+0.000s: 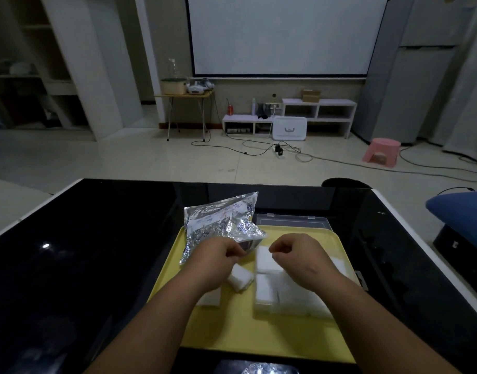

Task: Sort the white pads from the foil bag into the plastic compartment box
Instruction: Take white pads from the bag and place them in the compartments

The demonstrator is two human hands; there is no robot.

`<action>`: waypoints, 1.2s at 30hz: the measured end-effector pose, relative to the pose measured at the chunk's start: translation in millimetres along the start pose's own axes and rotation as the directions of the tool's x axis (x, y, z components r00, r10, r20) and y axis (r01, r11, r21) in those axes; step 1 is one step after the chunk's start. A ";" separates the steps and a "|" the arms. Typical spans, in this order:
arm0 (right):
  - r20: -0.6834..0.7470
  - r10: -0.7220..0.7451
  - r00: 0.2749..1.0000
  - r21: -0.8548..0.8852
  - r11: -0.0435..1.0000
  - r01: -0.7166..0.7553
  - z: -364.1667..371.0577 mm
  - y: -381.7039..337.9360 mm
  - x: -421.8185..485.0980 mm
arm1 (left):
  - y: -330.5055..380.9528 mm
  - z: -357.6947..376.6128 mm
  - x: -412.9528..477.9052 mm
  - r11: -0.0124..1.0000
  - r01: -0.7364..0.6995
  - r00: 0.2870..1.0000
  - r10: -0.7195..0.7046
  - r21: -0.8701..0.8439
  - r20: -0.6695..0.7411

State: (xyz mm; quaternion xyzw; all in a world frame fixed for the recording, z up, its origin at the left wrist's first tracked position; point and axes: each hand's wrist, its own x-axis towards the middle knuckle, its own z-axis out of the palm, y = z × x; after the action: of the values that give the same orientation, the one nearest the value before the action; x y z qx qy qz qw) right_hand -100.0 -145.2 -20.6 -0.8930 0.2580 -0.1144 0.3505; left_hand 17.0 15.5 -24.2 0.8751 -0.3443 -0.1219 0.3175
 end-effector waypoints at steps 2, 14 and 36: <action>0.012 -0.019 1.000 -0.017 1.000 0.019 7.8 -8.0 0.1 | -6.3 -4.6 -0.2 1.000 0.022 1.000 -0.022 -0.012 -0.005; 0.105 -0.116 0.988 -0.383 0.912 0.147 64.1 -28.0 11.9 | -40.6 -15.8 2.3 0.975 0.089 0.996 -0.088 0.206 -0.012; 0.254 -0.059 0.966 -0.685 0.693 0.222 80.2 -39.0 9.5 | -43.0 7.6 2.3 0.967 0.018 0.992 0.015 0.255 -0.124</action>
State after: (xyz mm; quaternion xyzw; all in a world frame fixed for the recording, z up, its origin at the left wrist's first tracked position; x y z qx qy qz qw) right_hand -46.3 -80.7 -52.0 -0.9828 0.1738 0.0627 -0.0038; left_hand 38.0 34.5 -57.5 0.9149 -0.3358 -0.0216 0.2228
